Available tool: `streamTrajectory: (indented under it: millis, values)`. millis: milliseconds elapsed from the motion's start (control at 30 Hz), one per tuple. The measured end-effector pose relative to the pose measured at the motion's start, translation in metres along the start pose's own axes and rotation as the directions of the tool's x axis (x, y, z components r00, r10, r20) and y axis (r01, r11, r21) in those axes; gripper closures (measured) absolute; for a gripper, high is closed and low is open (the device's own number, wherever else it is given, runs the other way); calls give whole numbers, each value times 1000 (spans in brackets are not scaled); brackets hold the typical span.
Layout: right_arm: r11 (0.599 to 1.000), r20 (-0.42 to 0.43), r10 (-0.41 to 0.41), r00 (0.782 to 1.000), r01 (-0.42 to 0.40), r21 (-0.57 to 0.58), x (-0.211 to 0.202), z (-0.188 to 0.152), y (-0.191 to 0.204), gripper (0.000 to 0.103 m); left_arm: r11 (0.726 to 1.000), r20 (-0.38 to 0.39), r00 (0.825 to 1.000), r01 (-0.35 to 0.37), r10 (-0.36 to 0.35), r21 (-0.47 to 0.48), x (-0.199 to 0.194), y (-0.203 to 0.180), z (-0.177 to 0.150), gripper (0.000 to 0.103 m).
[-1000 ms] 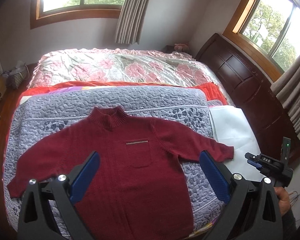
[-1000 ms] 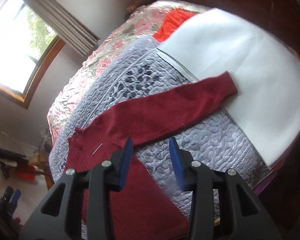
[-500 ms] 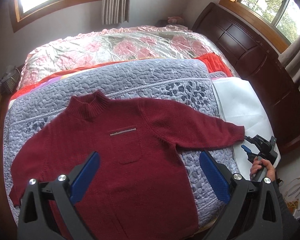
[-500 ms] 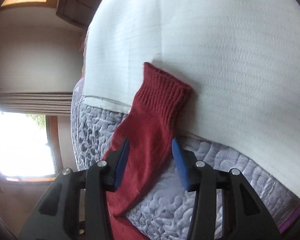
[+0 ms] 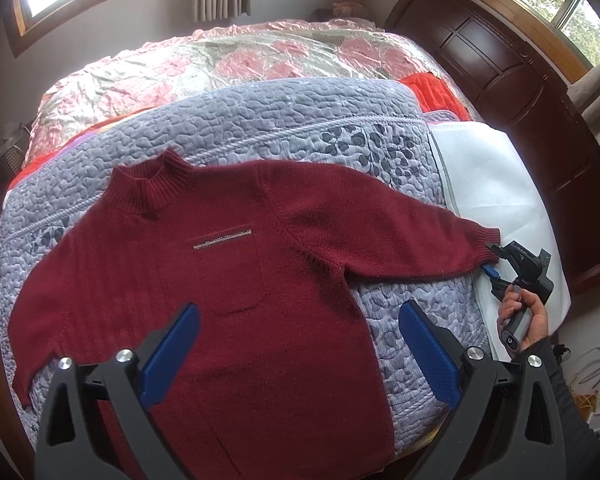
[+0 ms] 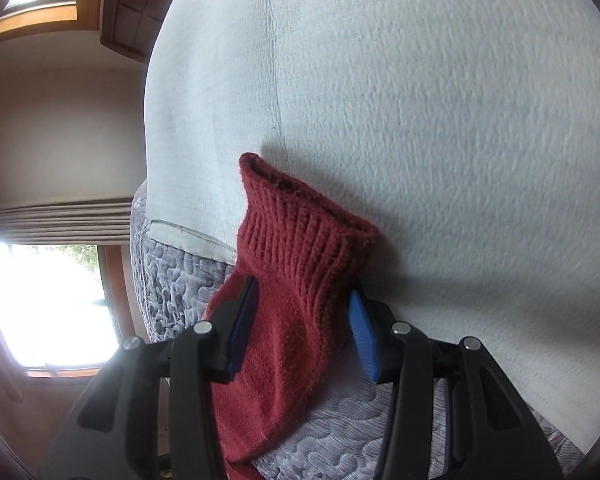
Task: Fold small clothes
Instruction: 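Grasp the cuff of the sweater sleeve with the right tool, then lift the sleeve with the right tool and fold it across the sweater body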
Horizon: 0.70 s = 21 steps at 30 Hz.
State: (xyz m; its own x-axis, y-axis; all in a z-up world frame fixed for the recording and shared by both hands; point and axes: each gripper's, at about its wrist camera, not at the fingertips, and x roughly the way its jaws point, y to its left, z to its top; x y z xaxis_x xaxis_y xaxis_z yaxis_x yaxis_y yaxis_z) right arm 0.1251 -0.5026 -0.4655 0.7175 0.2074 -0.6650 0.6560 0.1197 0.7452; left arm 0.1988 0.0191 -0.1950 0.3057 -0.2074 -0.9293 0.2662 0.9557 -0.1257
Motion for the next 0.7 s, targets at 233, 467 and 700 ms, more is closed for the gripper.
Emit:
streamTrajectory:
  millis: [233,467,700]
  values:
    - [1000,7,29,1000,-29,1,4,4,0,71,1000,-10,1000,-2,2,-4,6,4,-3,4]
    - [998,13,19,1000,-19,-53,-3,3,11,90,999,-31,1000,-7,5,-40,11,17,-10,4]
    - [978,43,2,999,7,-207,-23,-12,64,91,994,-14,1000,26,-27,-110,4,43,-16,4]
